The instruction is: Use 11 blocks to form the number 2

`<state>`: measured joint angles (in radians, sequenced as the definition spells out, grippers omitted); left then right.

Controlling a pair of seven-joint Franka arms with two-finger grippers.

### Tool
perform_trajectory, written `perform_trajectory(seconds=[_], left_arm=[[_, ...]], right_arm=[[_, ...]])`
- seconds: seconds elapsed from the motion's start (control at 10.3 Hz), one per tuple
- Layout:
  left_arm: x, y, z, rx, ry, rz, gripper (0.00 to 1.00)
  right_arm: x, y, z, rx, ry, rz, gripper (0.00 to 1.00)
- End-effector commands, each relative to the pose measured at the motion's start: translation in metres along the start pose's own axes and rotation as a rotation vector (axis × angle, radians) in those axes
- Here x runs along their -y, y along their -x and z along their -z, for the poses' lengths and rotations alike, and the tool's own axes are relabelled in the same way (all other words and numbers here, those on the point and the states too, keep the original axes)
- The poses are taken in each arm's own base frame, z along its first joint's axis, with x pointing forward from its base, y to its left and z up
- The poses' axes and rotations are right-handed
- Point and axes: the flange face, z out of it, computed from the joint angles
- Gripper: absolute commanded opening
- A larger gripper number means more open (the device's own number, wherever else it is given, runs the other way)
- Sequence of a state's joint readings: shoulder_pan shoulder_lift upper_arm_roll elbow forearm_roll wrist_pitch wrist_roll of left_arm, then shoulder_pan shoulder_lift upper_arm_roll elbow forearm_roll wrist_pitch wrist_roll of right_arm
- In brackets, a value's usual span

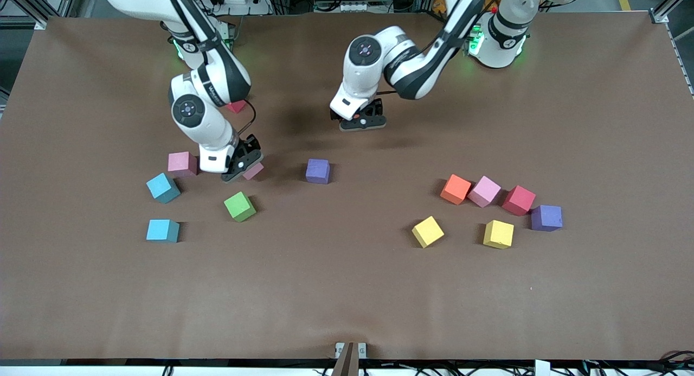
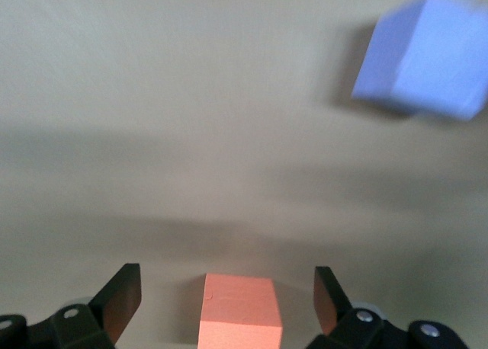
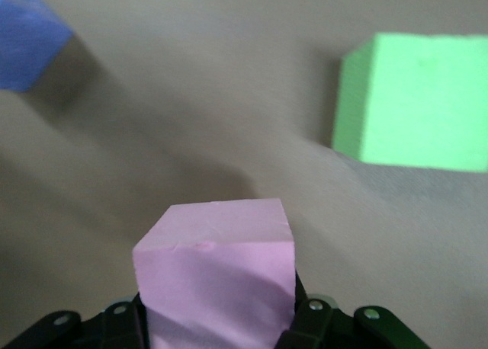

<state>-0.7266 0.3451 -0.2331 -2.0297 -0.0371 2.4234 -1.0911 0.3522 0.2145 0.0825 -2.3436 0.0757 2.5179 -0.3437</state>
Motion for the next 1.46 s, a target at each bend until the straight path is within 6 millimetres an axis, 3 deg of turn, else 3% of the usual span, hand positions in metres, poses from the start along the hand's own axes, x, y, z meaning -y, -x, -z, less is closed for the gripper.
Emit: perform_trajectory(seconds=[0.0,0.19,0.39,0.58,0.78,0.97,1.07,1.26,1.36], left_arm=[[0.025,-0.04,0.061,-0.036,0.056,0.105,1.0],[0.065,-0.107,0.096,-0.066,0.07,0.229,1.0],[0.115,-0.172,0.113,-0.081,0.075,0.353,1.0],[0.142,-0.208,0.124,-0.05,0.026,0.396,1.0],[0.191,-0.245,0.135,-0.074,-0.058,0.282,1.0],[0.237,-0.27,0.13,-0.052,-0.061,0.351,1.0],[0.259,-0.281,0.126,-0.041,-0.062,0.416,1.0],[0.262,-0.275,0.093,0.016,-0.1,0.496,1.0],[0.266,-0.274,0.088,0.022,-0.109,0.561,1.0]], right_arm=[[0.033,-0.009,0.01,-0.007,-0.002,0.173,0.0],[0.06,-0.011,0.021,0.014,-0.009,0.34,0.0],[0.108,-0.025,0.04,-0.004,0.0,0.524,0.0],[0.167,-0.041,0.057,0.016,-0.009,0.696,0.0],[0.229,-0.047,0.062,0.034,-0.015,0.807,0.0],[0.266,-0.042,0.043,0.037,-0.014,0.864,0.0],[0.274,-0.039,0.034,0.049,-0.017,0.874,0.0],[0.29,-0.035,0.014,0.057,-0.017,0.872,0.0],[0.293,-0.032,0.006,0.064,-0.017,0.862,0.0]])
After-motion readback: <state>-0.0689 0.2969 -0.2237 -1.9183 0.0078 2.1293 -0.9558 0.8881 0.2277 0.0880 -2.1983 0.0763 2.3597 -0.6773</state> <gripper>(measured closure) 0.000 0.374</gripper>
